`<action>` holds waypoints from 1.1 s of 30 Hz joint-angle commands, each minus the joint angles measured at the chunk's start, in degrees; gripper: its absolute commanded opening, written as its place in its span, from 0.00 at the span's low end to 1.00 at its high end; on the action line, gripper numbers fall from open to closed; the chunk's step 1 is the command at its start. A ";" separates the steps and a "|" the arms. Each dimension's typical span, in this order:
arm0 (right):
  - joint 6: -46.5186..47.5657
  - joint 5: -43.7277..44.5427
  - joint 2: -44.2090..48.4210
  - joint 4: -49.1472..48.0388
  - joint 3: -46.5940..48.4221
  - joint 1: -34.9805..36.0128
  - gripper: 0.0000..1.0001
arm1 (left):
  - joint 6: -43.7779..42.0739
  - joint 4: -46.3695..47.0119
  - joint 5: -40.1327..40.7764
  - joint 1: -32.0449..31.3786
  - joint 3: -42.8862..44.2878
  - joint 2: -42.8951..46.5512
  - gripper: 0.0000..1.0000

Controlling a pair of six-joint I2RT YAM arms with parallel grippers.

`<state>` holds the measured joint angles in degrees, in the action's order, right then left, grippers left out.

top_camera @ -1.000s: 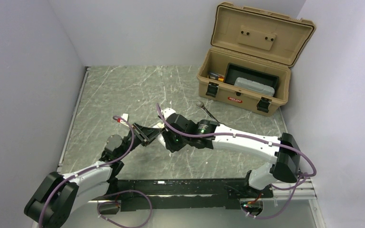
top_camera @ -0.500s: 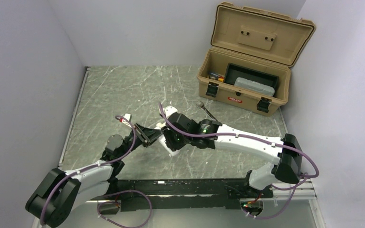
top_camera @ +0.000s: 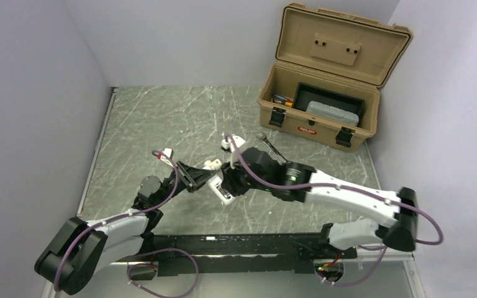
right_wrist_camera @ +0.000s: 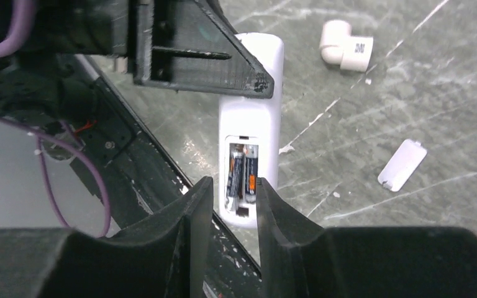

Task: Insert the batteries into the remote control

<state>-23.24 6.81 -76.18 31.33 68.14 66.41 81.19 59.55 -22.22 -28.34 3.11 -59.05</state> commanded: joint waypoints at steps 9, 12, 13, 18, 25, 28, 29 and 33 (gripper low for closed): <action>30.98 -15.78 32.08 -39.81 -33.56 -0.16 0.41 | 3.83 2.53 -4.94 -0.26 1.30 1.83 0.00; 35.31 -19.19 36.73 -44.30 -37.46 -0.29 0.45 | 3.85 -0.28 -5.57 -0.31 1.98 3.66 0.00; 36.55 -20.35 37.70 -46.79 -38.77 -0.40 0.46 | 3.69 -1.18 -5.74 -0.26 2.29 4.13 0.00; 37.01 -34.82 34.95 -49.80 -38.66 -5.17 0.48 | 3.10 -5.20 -6.83 -0.30 3.26 6.31 0.00; 36.39 -49.11 24.67 -53.82 -35.47 -11.12 0.48 | 3.95 -4.79 -7.28 -0.35 2.20 7.08 0.00; 42.94 -50.97 21.96 -52.28 -35.60 -11.13 0.50 | 3.81 -5.15 -7.06 -0.35 1.82 7.32 0.00; 43.50 -50.90 20.92 -51.13 -34.93 -11.20 0.50 | 3.80 -5.21 -7.04 -0.40 1.81 7.28 0.00; 44.25 -54.96 19.02 -50.85 -34.30 -11.15 0.46 | 3.80 -4.56 -7.14 -0.35 1.89 6.66 0.00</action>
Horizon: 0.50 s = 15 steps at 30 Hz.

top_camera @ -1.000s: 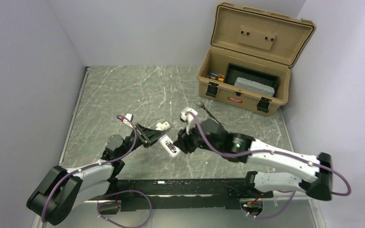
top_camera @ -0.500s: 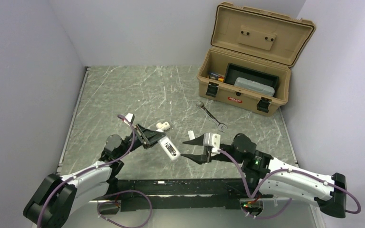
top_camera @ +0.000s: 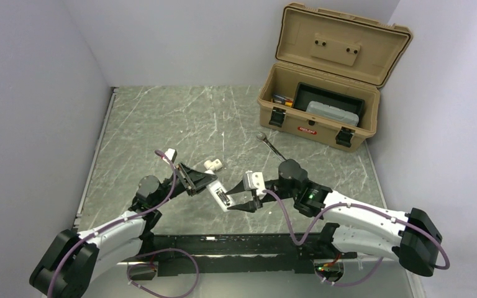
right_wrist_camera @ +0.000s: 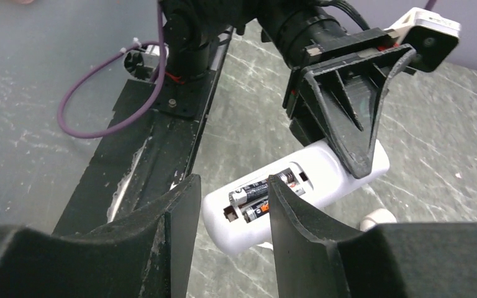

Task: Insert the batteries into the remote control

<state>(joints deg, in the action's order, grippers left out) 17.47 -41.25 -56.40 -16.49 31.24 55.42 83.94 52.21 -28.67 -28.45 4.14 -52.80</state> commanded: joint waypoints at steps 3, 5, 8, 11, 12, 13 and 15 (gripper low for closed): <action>3.75 -7.68 -0.94 -6.59 0.94 -0.20 0.40 | 1.37 3.88 -1.01 -0.22 0.98 -0.35 0.00; 5.38 -8.16 -1.43 -5.89 1.03 -0.26 0.38 | 1.48 4.75 -1.28 -0.27 1.10 -0.78 0.00; 7.27 -11.32 -2.76 -3.86 2.23 -0.75 0.37 | 1.49 4.58 -1.40 -0.29 1.22 -0.86 0.00; 8.97 -13.65 -4.29 -1.74 3.38 -1.43 0.37 | 1.51 4.39 -1.22 -0.29 1.10 -0.44 0.00; 9.85 -14.38 -4.76 -0.57 3.81 -1.83 0.37 | 1.57 4.48 -1.12 -0.28 0.98 -0.24 0.00; 10.62 -15.36 -5.22 0.56 4.39 -2.25 0.37 | 1.65 4.42 -1.12 -0.29 0.91 -0.02 0.00; 11.80 -15.97 -6.33 2.10 5.06 -2.94 0.36 | 1.75 4.25 -0.91 -0.24 0.80 0.42 0.00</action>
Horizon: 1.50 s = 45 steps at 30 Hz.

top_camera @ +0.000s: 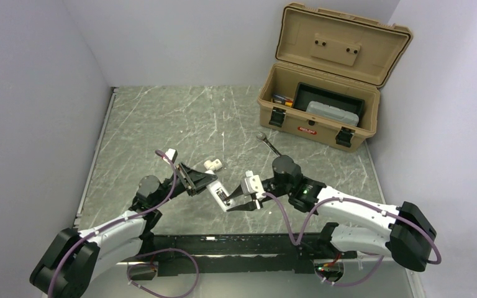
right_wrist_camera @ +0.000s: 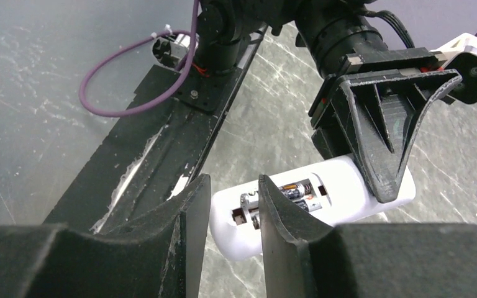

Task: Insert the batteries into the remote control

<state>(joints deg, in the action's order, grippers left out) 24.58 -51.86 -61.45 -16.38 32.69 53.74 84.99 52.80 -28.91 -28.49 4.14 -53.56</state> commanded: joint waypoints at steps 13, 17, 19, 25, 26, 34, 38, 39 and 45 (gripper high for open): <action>7.88 -7.68 -5.02 4.72 6.32 -2.85 0.32 | 0.57 2.94 -0.47 -0.32 0.60 2.27 0.00; 7.99 -7.73 -5.16 4.95 6.42 -2.99 0.32 | 0.66 3.61 -0.54 -0.32 0.47 1.76 0.00; 7.92 -7.79 -5.15 5.04 6.42 -2.94 0.31 | 0.78 3.95 -0.54 -0.32 0.35 1.56 0.00; 7.88 -8.29 -5.48 5.02 6.34 -3.19 0.30 | 0.77 4.55 -0.65 -0.34 0.21 1.01 0.00; 7.86 -8.30 -5.54 4.96 6.41 -3.19 0.30 | 0.79 4.72 -0.63 -0.34 0.25 0.84 0.00; 7.87 -8.78 -5.44 5.05 7.21 -3.23 0.33 | 0.88 5.15 -0.73 -0.33 0.16 0.48 0.00; 7.78 -8.90 -5.26 4.85 7.31 -3.23 0.34 | 0.88 5.21 -0.71 -0.34 0.25 0.55 0.00; 7.83 -9.01 -5.26 4.98 7.37 -3.22 0.34 | 0.88 5.15 -0.71 -0.34 0.25 0.60 0.00; 8.15 -10.00 -5.98 5.96 7.89 -3.20 0.33 | 0.80 5.21 -0.71 -0.38 0.25 0.43 0.00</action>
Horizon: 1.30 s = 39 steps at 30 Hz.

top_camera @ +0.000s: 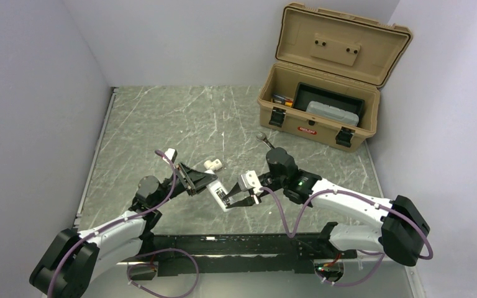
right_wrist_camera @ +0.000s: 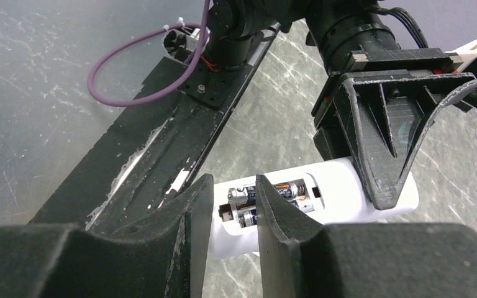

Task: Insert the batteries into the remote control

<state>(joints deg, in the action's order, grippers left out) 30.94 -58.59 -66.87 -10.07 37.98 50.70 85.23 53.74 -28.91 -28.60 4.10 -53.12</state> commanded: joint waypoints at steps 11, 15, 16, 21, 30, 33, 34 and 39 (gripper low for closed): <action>3.62 -4.11 -2.60 2.38 3.90 -0.16 0.32 | 0.74 4.51 -0.98 -0.28 0.45 -0.24 0.00; 4.27 -3.95 -3.00 3.54 4.03 -0.29 0.31 | 0.81 4.69 -0.98 -0.30 0.47 -0.23 0.00; 4.56 -3.85 -3.00 3.87 4.10 -0.25 0.31 | 0.89 4.83 -1.02 -0.29 0.47 -0.29 0.00; 5.60 -4.00 -3.14 5.83 4.62 -0.63 0.30 | 1.35 5.37 -1.49 -0.32 0.70 -0.23 0.00; 7.32 -6.78 -5.12 9.31 6.97 -2.05 0.27 | 1.34 4.41 -2.40 -0.32 1.44 0.93 0.00; 7.38 -7.30 -5.77 9.45 7.36 -2.18 0.27 | 1.28 3.81 -2.22 -0.31 1.35 1.55 0.00; 7.34 -7.39 -5.94 9.33 7.37 -2.26 0.27 | 1.26 3.68 -2.16 -0.31 1.27 1.66 0.00; 5.96 -8.41 -6.87 7.77 7.38 -2.26 0.27 | 1.29 3.94 -2.12 -0.31 1.26 1.46 0.00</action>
<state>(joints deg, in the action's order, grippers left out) 36.05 -64.58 -72.71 -1.93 43.68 48.80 85.10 53.25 -30.00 -28.60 4.10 -52.69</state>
